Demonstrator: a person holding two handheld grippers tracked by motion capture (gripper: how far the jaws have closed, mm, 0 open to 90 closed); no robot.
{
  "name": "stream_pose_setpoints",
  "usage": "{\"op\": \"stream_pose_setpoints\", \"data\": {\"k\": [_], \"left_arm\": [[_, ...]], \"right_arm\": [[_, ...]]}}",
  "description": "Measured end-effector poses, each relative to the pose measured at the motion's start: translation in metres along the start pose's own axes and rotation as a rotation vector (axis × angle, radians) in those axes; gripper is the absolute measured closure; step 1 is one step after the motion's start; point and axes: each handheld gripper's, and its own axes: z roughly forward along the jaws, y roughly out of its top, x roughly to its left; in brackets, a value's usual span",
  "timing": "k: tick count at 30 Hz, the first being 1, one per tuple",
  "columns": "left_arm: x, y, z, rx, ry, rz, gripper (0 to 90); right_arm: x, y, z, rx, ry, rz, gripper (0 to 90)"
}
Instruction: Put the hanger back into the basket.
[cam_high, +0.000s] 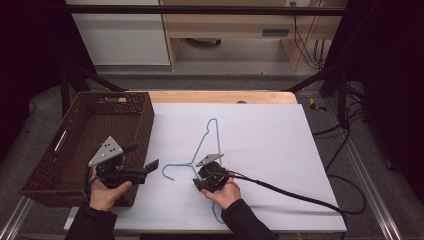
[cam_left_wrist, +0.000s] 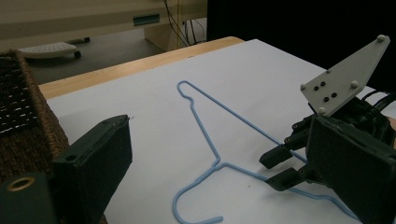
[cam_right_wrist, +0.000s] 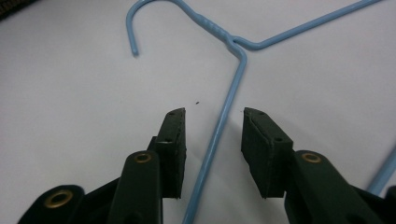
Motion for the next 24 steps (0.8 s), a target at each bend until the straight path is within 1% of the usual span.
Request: {"op": "stream_pose_setpoints", "data": {"k": [2,4,5,7,8,11,13,16,19,21,24], "left_arm": [[-0.0004,0.0001,0.0002,0.001,-0.001,0.0,6.7],[-0.0009,0.0002,0.0004,0.001,-0.001,0.002,6.7],[-0.001,0.0002,0.0005,0.002,-0.001,0.002,6.7],[-0.001,0.0001,0.0006,0.002,0.0,0.001,6.8],[-0.001,0.0,0.0006,0.002,0.0,0.001,6.8],[-0.0011,0.0001,0.0006,0.0,0.0,0.0,6.8],[-0.0015,0.0002,0.0008,0.001,0.001,0.002,6.9],[-0.0019,0.0001,0.0012,0.003,0.001,0.003,7.0],[-0.0024,0.0002,0.0019,0.005,0.0,0.006,7.1],[-0.0028,0.0001,0.0023,0.006,0.0,0.003,7.1],[-0.0031,-0.0001,0.0025,0.007,0.002,0.003,7.1]], "right_arm": [[0.0003,-0.0005,0.0009,0.008,0.003,-0.006,64.6],[0.0018,-0.0008,0.0019,0.018,0.004,0.011,66.6],[0.0014,-0.0018,0.003,0.021,0.022,0.003,68.8],[0.0021,-0.0019,0.0034,0.028,0.024,0.011,69.3],[0.0021,-0.002,0.0035,0.027,0.019,0.007,72.1],[0.0022,-0.0019,0.0034,0.029,0.017,0.01,74.5],[0.003,-0.0019,0.0035,0.032,0.004,0.016,77.4],[0.0036,-0.002,0.0034,0.034,-0.001,0.018,78.2],[0.0061,-0.0015,0.0035,0.042,-0.024,0.013,79.3],[0.0069,-0.0013,0.0036,0.043,-0.027,0.019,79.3],[0.007,-0.0013,0.004,0.044,-0.032,0.013,79.7]]}}
